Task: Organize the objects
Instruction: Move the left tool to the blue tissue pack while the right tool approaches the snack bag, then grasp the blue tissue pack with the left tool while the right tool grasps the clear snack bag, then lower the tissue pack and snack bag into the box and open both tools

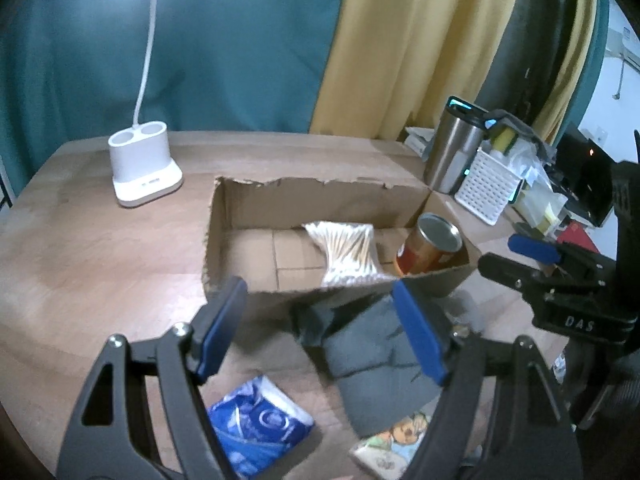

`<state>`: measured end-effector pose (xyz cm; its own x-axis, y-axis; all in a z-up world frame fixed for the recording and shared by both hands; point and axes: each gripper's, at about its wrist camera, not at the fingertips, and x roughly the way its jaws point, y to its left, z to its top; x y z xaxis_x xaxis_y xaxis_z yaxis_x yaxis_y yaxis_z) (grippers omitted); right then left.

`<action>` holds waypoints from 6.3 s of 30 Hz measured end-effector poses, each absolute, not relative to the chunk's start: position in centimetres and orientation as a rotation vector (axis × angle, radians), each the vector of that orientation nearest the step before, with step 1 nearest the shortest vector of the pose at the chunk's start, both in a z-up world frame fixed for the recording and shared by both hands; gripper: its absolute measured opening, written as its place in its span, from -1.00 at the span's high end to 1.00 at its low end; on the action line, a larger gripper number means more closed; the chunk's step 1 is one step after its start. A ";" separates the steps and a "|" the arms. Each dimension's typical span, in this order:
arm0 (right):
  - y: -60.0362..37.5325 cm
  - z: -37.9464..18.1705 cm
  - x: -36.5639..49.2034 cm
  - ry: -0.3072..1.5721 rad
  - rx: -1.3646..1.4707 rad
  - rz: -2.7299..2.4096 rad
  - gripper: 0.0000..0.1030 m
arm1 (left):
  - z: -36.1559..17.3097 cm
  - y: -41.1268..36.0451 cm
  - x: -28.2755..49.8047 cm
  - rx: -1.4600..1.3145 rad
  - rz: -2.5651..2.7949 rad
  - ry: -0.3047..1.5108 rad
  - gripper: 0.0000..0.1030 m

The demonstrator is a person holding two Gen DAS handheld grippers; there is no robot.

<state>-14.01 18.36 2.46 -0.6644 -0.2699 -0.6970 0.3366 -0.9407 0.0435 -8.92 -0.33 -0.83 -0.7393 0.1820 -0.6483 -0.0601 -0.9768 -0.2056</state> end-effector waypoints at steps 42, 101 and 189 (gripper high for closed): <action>16.7 -2.2 -9.5 0.112 1.112 -2.544 -0.64 | -7.7 -3.0 -3.9 -1.247 2.823 -0.213 -0.57; 20.0 -2.9 -11.6 0.040 1.203 -2.566 -0.33 | -6.5 -5.0 -6.2 -1.211 2.790 -0.142 -0.19; 13.3 3.2 -22.8 0.038 1.063 -2.478 -0.33 | -0.4 -5.0 -19.2 -1.166 2.789 -0.182 -0.36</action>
